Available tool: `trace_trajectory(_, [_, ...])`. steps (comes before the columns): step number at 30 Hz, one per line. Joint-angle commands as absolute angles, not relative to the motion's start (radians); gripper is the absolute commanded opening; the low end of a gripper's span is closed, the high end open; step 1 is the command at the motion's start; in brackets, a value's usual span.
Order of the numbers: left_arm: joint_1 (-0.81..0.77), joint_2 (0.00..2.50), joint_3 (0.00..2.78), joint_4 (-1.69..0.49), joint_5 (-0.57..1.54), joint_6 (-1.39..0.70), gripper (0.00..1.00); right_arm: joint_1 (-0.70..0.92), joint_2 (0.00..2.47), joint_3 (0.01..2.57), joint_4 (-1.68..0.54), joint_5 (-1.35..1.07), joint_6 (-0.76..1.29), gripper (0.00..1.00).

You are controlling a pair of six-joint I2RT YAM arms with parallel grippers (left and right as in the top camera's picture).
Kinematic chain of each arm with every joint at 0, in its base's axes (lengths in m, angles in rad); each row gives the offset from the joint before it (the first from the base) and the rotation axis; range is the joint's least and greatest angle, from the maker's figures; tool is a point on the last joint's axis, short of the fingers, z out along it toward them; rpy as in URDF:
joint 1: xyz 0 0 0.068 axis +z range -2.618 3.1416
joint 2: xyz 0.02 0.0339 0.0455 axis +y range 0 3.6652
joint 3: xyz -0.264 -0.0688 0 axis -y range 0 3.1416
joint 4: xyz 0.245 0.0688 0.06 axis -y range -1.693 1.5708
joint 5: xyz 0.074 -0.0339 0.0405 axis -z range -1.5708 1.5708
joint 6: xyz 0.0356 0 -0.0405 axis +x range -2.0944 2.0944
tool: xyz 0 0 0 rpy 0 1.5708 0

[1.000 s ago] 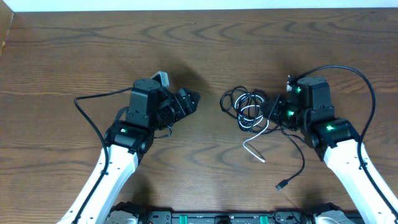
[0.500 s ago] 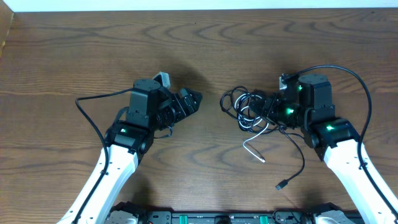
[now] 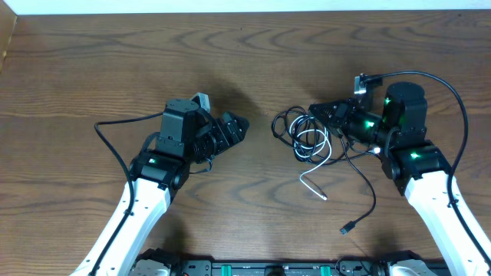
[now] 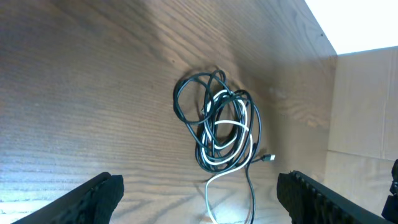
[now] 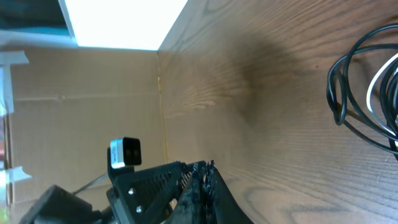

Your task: Untangle cables

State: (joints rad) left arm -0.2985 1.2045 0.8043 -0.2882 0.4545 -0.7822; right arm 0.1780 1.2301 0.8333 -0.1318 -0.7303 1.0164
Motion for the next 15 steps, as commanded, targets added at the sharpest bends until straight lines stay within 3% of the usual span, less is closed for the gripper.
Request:
trace_trajectory(1, [-0.301, 1.208, 0.809, -0.29, 0.498, -0.78, 0.86, 0.177, 1.231, 0.846, -0.13, -0.76, 0.964, 0.01])
trace_trajectory(7, [-0.301, 1.208, 0.809, -0.292, 0.513, -0.704, 0.86, 0.178, 1.231, 0.846, -0.228, -0.71, 0.801, 0.04])
trace_trajectory(15, [-0.301, 1.208, 0.809, -0.291, 0.451, -0.704, 0.86, 0.178, 1.231, 0.844, -0.65, -0.494, 0.67, 0.15])
